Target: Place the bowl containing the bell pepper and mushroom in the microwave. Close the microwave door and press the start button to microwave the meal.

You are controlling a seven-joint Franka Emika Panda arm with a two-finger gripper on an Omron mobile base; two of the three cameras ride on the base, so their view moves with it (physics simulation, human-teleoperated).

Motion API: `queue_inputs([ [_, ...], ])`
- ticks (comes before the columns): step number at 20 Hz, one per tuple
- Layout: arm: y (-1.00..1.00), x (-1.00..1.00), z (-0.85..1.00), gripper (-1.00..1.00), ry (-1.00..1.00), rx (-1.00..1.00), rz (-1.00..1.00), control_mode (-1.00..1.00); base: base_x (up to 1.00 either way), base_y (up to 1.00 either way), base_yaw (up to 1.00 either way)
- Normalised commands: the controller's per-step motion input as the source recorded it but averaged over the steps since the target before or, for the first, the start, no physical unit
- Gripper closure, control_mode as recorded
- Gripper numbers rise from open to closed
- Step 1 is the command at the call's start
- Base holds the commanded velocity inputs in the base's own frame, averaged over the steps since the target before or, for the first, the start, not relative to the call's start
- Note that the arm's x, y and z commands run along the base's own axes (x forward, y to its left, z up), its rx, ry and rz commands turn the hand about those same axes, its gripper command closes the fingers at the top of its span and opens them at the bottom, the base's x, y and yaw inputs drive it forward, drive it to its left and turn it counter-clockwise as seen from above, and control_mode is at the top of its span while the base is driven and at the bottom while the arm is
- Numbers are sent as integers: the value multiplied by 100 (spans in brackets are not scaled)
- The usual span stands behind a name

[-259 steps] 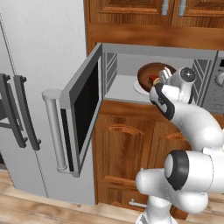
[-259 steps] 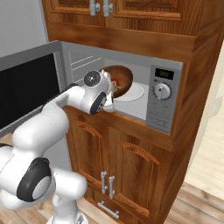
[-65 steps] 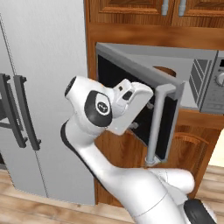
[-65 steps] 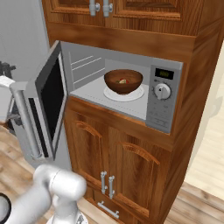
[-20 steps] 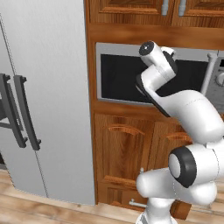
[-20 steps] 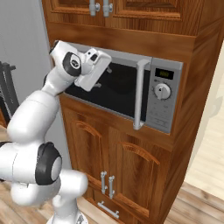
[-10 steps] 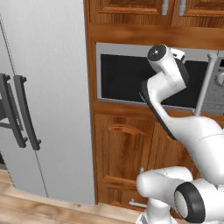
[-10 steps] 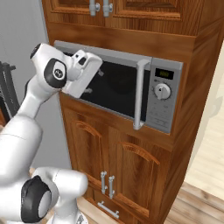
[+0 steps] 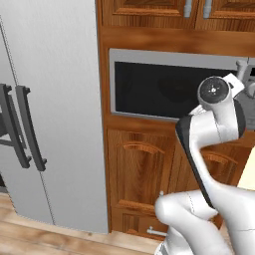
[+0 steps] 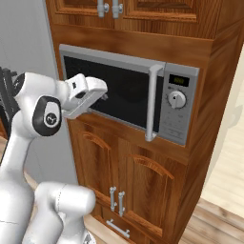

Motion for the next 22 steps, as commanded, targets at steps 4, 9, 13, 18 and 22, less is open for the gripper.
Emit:
queue_inputs([
  [4, -25, -79, 0, -100, -39, 52, -31, -100, 0, 0, 0],
  [9, -47, -66, 0, -100, -31, 58, -32, -100, 0, 0, 0],
  [13, -80, -18, 0, -100, -23, 72, -22, -100, 0, 0, 0],
  [18, -82, -3, 0, -100, -19, 77, -18, -100, 0, 0, 0],
  [22, -40, -1, -7, -100, -17, 55, -9, -100, 0, 0, 0],
])
